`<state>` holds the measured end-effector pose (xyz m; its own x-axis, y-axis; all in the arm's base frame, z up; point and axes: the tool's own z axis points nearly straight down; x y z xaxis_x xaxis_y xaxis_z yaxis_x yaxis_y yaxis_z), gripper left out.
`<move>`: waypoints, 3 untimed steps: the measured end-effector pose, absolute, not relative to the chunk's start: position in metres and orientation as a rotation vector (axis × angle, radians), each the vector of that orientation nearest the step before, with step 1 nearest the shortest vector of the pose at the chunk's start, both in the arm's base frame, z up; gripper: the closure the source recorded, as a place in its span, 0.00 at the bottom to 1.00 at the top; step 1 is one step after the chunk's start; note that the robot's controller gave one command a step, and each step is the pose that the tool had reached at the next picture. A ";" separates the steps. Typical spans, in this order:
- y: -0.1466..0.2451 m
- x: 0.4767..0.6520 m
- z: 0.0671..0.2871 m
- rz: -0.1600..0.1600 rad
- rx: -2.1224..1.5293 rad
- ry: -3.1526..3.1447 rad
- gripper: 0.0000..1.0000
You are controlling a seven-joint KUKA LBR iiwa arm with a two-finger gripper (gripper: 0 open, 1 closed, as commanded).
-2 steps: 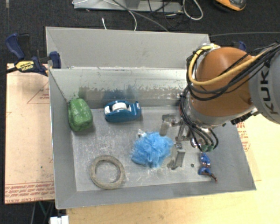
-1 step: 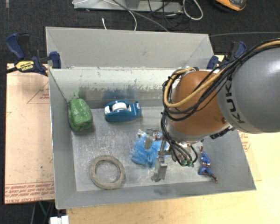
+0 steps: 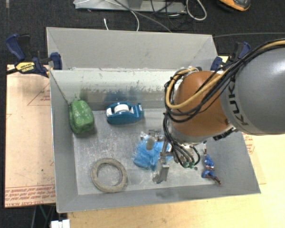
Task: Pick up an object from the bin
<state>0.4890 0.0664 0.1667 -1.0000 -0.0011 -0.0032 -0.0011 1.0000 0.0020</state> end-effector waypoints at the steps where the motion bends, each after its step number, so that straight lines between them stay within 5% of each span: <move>1: 0.031 0.486 0.127 0.003 0.366 3.123 0.00; 2: 0.089 0.497 0.096 0.012 -0.038 3.133 0.00; 3: 0.047 0.493 0.117 0.005 0.375 3.120 0.00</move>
Offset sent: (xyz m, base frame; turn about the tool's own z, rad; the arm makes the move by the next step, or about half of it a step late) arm 0.0081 0.0207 -0.0699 -0.0226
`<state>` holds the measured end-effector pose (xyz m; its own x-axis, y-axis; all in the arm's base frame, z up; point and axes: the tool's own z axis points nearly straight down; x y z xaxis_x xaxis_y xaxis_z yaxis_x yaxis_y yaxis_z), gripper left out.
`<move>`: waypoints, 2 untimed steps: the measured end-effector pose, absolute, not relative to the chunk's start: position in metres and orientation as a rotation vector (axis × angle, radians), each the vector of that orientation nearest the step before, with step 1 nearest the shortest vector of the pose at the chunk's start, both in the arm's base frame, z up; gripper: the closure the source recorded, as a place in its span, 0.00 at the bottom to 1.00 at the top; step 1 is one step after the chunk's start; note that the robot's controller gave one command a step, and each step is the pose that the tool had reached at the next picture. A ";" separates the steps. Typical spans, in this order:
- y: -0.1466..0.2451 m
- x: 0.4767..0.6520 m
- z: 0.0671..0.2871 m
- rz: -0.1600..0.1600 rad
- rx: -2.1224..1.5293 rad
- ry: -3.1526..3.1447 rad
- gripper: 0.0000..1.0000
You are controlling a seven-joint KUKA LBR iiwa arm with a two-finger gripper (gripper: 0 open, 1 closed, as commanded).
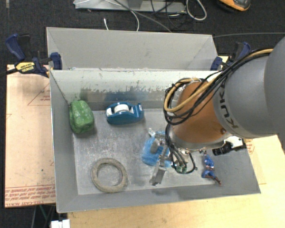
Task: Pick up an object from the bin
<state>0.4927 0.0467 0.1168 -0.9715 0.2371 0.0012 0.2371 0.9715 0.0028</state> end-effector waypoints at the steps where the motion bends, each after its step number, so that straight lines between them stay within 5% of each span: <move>1: 0.047 0.493 0.117 -0.005 -0.375 -3.118 0.00; 2: 0.050 0.515 0.102 -0.007 -0.406 -3.116 0.00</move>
Offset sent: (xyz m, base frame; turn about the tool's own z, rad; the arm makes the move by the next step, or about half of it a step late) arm 0.0221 0.0026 -0.0147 0.0218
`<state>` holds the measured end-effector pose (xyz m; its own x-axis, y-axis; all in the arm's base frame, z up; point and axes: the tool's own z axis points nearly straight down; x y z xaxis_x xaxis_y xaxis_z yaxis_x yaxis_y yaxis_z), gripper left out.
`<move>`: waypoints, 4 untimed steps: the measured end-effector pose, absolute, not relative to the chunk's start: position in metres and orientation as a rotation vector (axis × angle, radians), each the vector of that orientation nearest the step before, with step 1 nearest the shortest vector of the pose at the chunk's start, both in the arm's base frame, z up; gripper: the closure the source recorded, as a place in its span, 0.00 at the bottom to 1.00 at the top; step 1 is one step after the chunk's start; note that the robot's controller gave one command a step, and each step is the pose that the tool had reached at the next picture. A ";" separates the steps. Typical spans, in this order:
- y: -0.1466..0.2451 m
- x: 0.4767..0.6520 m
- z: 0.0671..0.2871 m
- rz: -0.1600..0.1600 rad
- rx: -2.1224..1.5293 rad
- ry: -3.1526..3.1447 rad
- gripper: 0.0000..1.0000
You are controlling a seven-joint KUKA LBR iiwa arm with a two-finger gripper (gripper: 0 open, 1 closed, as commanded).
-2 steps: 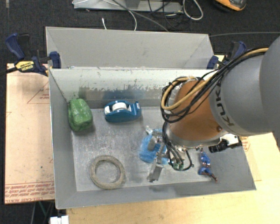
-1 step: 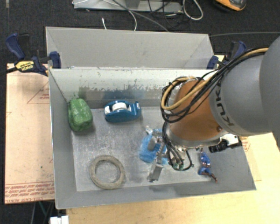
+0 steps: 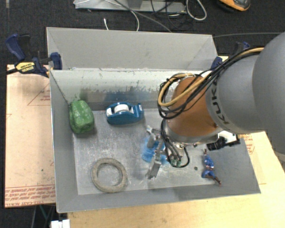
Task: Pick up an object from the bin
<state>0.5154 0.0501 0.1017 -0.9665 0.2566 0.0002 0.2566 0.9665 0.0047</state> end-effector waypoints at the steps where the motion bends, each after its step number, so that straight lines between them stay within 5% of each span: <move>1: 0.041 0.518 0.090 0.008 0.437 3.109 1.00; 4: 0.027 0.523 0.079 0.012 0.404 3.111 1.00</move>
Offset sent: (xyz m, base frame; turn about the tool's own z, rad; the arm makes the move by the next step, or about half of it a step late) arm 0.0000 0.0000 0.0000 0.0000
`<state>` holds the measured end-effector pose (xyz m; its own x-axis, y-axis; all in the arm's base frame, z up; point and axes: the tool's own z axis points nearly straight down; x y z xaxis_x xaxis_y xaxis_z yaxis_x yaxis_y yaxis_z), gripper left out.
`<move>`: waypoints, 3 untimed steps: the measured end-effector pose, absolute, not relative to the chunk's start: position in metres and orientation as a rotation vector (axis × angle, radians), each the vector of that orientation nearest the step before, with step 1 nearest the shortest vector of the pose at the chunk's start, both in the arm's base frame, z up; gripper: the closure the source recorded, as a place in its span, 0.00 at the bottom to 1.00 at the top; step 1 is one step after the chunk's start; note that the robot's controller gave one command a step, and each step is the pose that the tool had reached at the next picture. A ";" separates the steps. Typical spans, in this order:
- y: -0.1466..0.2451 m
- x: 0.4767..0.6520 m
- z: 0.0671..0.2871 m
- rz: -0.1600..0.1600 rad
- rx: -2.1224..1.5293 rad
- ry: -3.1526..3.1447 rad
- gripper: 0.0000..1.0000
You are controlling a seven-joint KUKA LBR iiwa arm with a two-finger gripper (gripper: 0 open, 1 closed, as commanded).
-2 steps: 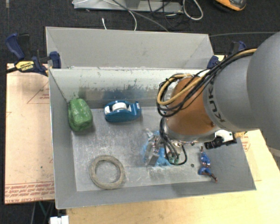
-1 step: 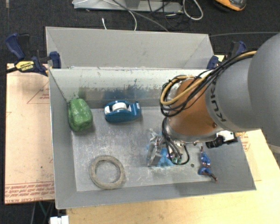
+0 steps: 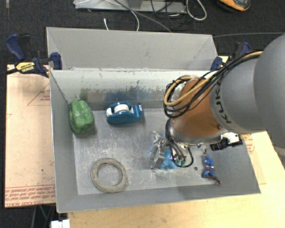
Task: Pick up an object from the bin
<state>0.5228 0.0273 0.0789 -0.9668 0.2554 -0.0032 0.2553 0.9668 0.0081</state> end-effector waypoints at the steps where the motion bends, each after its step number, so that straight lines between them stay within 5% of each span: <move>1: -0.014 0.516 0.114 0.011 -0.102 3.133 1.00; 2: 0.000 0.518 0.070 0.017 0.410 3.112 1.00; 3: -0.042 0.523 0.075 0.011 -0.206 3.121 1.00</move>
Offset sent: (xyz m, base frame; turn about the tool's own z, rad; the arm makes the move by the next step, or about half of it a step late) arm -0.0056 -0.0282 -0.0073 0.0056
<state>0.5231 -0.0425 0.0755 -0.9912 -0.1315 -0.0143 -0.1316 0.9913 0.0061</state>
